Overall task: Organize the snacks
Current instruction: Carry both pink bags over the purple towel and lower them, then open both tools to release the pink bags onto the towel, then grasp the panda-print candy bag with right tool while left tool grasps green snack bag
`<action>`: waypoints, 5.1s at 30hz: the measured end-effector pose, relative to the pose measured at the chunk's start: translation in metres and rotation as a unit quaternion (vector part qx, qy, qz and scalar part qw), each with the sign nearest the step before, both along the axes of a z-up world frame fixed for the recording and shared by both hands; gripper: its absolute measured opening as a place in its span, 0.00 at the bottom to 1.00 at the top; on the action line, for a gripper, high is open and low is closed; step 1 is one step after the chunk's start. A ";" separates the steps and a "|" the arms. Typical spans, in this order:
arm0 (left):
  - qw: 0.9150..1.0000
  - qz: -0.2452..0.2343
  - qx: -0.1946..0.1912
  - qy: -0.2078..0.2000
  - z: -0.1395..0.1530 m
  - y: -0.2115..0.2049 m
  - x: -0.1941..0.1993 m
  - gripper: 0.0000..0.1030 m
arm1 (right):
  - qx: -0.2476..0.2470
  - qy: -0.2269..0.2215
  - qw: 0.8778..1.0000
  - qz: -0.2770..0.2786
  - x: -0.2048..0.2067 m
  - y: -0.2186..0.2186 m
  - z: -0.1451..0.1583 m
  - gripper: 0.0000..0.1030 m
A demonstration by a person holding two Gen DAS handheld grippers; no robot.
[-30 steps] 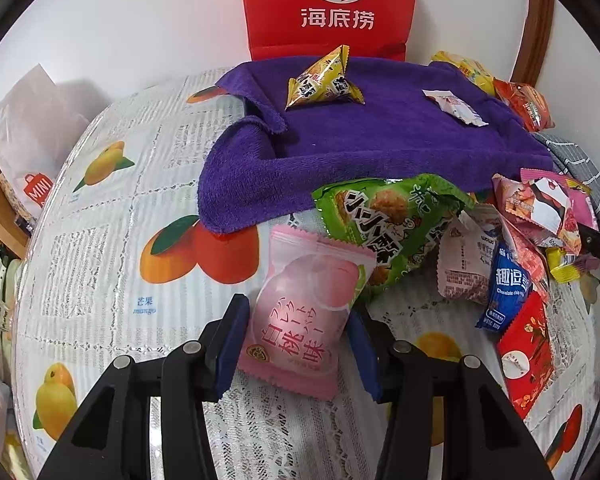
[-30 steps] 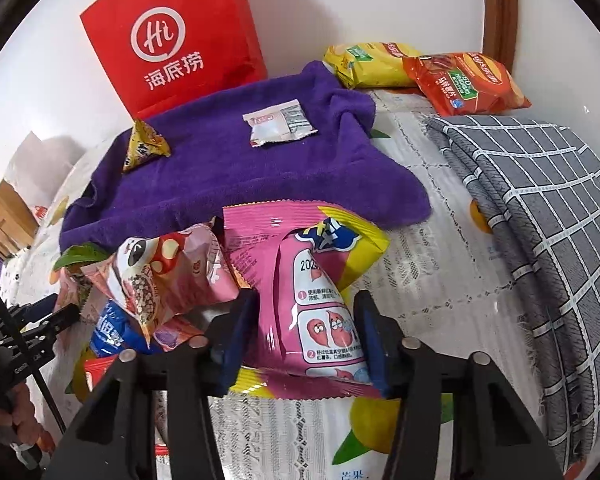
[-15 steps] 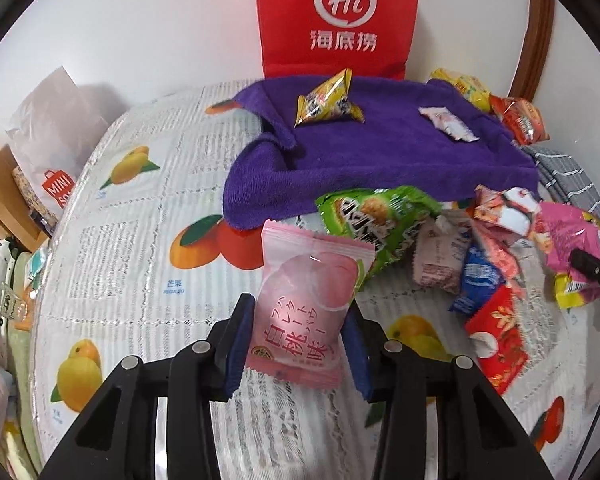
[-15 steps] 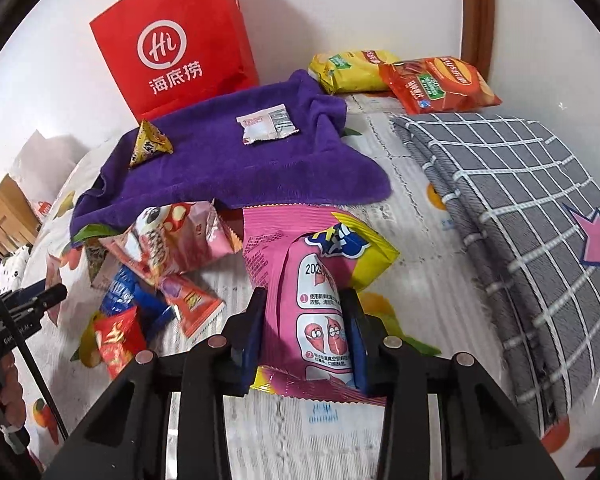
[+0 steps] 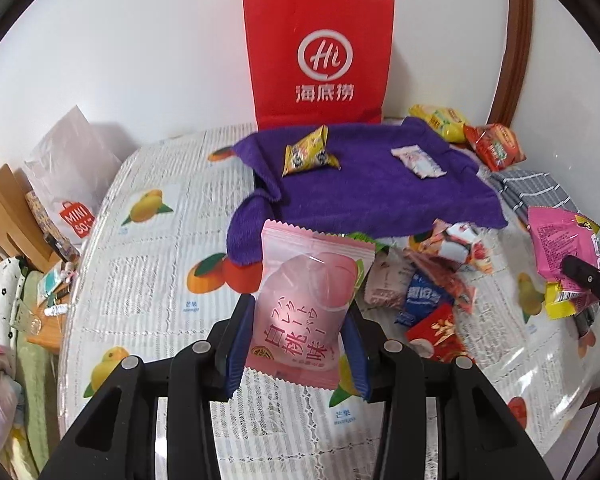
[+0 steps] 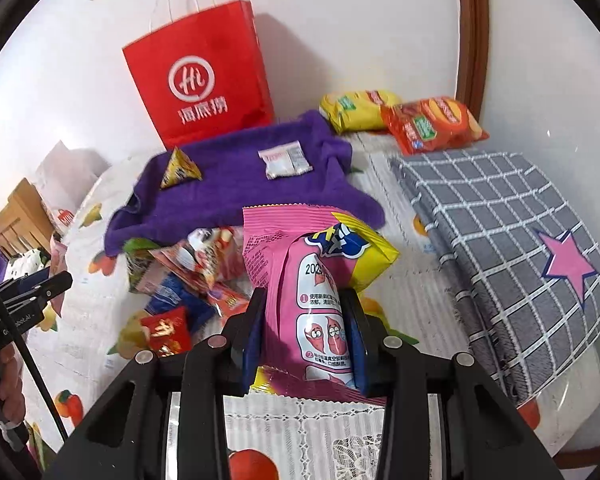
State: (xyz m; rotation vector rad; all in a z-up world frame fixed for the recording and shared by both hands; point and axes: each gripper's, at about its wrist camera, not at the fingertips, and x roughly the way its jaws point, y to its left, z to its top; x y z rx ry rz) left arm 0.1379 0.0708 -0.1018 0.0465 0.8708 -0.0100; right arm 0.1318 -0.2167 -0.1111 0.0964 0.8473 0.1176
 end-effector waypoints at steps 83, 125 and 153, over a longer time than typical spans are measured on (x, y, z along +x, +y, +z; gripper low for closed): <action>0.998 0.061 -0.028 0.021 -0.022 0.018 0.186 0.39 | 0.019 0.023 0.999 0.030 0.220 0.041 -0.041 0.36; 0.997 0.024 -0.041 0.061 -0.035 0.000 0.176 0.67 | 0.016 0.027 0.998 0.062 0.198 0.042 -0.037 0.69; 0.997 0.016 -0.057 0.047 -0.038 0.011 0.057 0.67 | -0.013 -0.011 0.993 0.118 0.071 0.070 -0.039 0.69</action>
